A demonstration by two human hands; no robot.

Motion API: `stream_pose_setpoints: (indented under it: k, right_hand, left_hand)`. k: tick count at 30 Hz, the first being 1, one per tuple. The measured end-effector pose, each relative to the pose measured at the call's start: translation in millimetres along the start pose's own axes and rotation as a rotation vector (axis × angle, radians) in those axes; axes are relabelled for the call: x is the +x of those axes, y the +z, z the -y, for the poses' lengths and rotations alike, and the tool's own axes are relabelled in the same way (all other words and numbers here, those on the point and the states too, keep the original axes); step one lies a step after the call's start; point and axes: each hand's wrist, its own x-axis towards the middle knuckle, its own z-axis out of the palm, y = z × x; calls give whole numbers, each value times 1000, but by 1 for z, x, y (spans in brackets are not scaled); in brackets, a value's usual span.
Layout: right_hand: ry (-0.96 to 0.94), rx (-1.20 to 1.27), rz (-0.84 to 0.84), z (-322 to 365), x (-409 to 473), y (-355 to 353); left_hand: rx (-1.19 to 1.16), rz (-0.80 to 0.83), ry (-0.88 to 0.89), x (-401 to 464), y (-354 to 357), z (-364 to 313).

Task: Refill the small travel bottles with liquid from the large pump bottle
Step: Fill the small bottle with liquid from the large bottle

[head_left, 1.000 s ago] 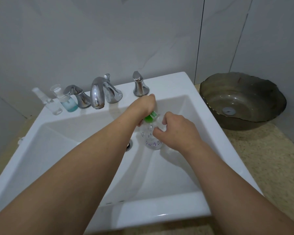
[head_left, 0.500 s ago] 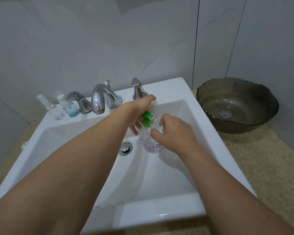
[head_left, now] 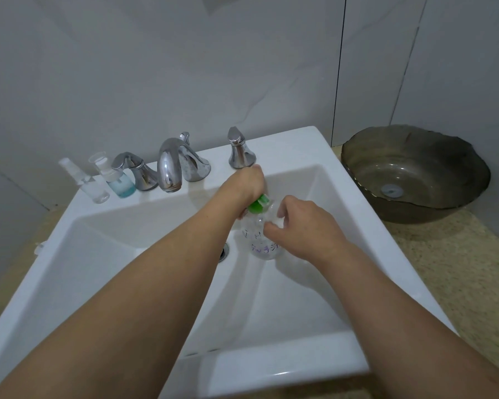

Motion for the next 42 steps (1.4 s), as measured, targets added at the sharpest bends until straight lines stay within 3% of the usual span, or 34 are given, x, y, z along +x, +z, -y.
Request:
stream_pose_setpoints:
  k: [3, 11, 16, 18, 23, 32, 42]
  right_hand:
    - [-2, 3, 5, 2, 0, 0]
    - [-43, 2, -35, 2, -1, -3]
    - [-65, 29, -97, 2, -1, -4]
    - [-69, 32, -99, 2, -1, -4]
    - [-39, 44, -63, 2, 0, -4]
    - [9, 34, 24, -1, 1, 0]
    - [10, 37, 15, -2, 2, 2]
  left_hand:
    - [43, -8, 62, -6, -2, -2]
    - [87, 125, -94, -10, -10, -6]
    - [-31, 366, -241, -15, -28, -17]
    - [-38, 392, -249, -13, -28, -16]
    - [107, 254, -178, -8, -14, -13]
    - [107, 58, -70, -9, 1, -7]
    - [120, 65, -56, -7, 0, -4]
